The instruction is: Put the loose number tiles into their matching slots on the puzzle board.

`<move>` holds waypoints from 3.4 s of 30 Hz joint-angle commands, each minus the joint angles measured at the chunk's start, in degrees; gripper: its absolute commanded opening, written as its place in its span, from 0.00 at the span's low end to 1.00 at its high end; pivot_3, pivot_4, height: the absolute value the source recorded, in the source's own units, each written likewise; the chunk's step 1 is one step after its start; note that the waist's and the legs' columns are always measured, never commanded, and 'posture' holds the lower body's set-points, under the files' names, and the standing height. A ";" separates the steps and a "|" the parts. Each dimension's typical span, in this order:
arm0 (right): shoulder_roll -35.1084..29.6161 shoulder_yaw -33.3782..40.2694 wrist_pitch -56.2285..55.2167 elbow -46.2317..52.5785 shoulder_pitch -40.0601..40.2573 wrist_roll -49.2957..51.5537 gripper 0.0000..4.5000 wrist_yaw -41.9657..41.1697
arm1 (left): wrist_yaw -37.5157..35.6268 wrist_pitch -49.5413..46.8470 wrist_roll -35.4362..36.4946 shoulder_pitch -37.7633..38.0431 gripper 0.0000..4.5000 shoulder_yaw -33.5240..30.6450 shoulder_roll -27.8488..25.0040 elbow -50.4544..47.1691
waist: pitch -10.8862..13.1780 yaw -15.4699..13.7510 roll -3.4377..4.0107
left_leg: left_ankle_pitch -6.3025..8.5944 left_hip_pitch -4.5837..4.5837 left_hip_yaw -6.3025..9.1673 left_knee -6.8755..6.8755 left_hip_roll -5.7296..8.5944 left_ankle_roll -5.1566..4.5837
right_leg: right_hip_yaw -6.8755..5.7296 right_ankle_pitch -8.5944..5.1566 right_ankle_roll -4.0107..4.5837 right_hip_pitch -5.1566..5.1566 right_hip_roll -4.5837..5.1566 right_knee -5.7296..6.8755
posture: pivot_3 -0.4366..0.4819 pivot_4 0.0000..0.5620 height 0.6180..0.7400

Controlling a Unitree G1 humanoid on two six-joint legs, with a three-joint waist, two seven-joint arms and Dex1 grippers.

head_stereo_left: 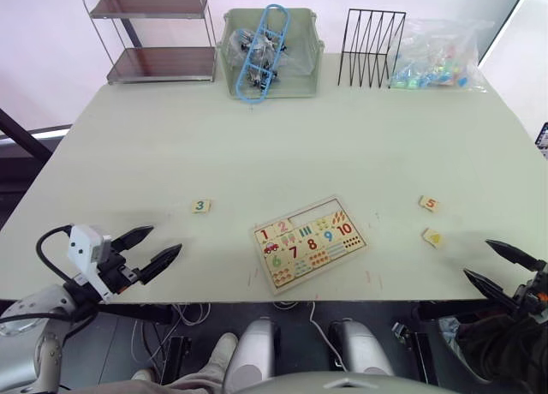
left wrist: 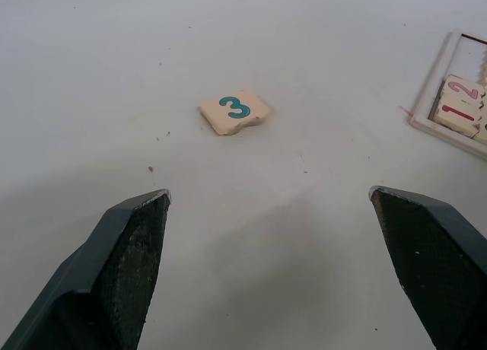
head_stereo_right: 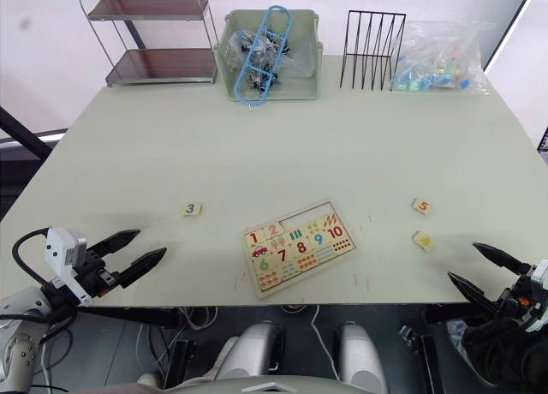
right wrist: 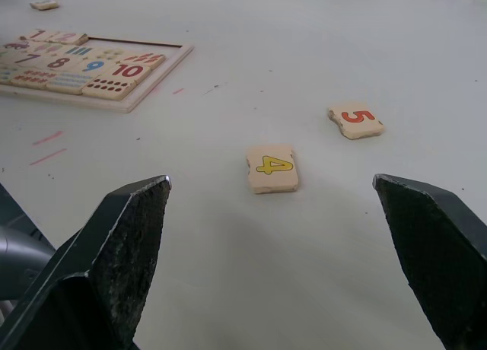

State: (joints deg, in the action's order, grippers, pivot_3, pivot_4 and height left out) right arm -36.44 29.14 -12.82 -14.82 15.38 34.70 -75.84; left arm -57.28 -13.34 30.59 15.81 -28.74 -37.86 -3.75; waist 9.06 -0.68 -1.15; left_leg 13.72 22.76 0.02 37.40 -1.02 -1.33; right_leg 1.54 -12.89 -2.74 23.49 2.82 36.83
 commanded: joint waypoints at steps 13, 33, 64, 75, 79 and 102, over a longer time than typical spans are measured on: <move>0.51 1.22 -0.32 4.11 1.56 2.32 1.00 -1.42 | -2.51 2.15 -0.72 -4.02 0.99 0.59 -3.12 2.20 | 0.00 -0.02 0.00 | 0.00 0.00 0.00 0.00 0.00 0.00 | -0.01 0.00 0.00 0.00 0.00 0.00 | 0.48 0.27 1.00; 2.96 -0.62 2.02 15.58 5.19 5.62 1.00 -3.75 | -22.74 16.78 -10.12 -30.18 0.99 13.62 -13.35 34.66 | 0.00 -0.04 0.00 | 0.00 0.02 0.01 -0.01 0.03 0.00 | -0.07 0.01 -0.01 0.00 -0.02 -0.01 | 0.48 0.27 1.00; 3.76 -1.11 0.85 17.31 4.94 6.36 1.00 -5.91 | 28.28 -17.31 -13.09 -14.37 0.99 8.86 7.35 -14.11 | 0.00 0.53 -0.01 | 0.00 0.02 0.40 -0.01 0.01 0.00 | -0.09 0.10 -0.13 -0.01 0.22 0.02 | 0.48 0.27 1.00; 2.54 -0.65 2.13 17.42 4.61 6.78 1.00 -6.76 | 47.20 -27.10 -17.20 -13.70 0.99 11.76 19.26 -24.36 | -0.01 -0.10 -0.03 | 0.00 0.01 0.36 0.00 0.27 0.00 | -0.05 0.10 -0.14 -0.03 0.14 0.01 | 0.48 0.27 1.00; 2.28 -0.60 2.35 17.29 4.35 6.80 1.00 -6.68 | 46.49 -28.98 -16.49 -13.55 0.99 11.95 17.97 -23.37 | -0.01 -0.01 -0.03 | 0.00 0.02 0.38 0.00 0.35 0.00 | -0.05 0.04 -0.03 -0.03 0.11 0.01 | 0.48 0.27 1.00; 2.52 -0.97 2.78 19.22 4.37 7.51 1.00 -7.73 | 49.30 -28.92 -19.20 -17.93 0.61 17.64 20.65 -17.20 | -0.04 -0.12 0.01 | 0.00 0.01 0.38 0.00 0.40 0.00 | -0.05 0.03 -0.03 -0.06 0.14 0.01 | 0.48 0.27 1.00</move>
State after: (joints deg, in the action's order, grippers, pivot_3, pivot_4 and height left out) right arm -33.46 27.39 -9.86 2.65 19.63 40.99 -83.30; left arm -8.66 -41.62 12.02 -2.06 -11.38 -17.38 -21.37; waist 9.02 -0.81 -1.15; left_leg 13.72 22.77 0.40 37.40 -0.62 -1.33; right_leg 1.49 -12.86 -2.77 23.43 2.96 36.84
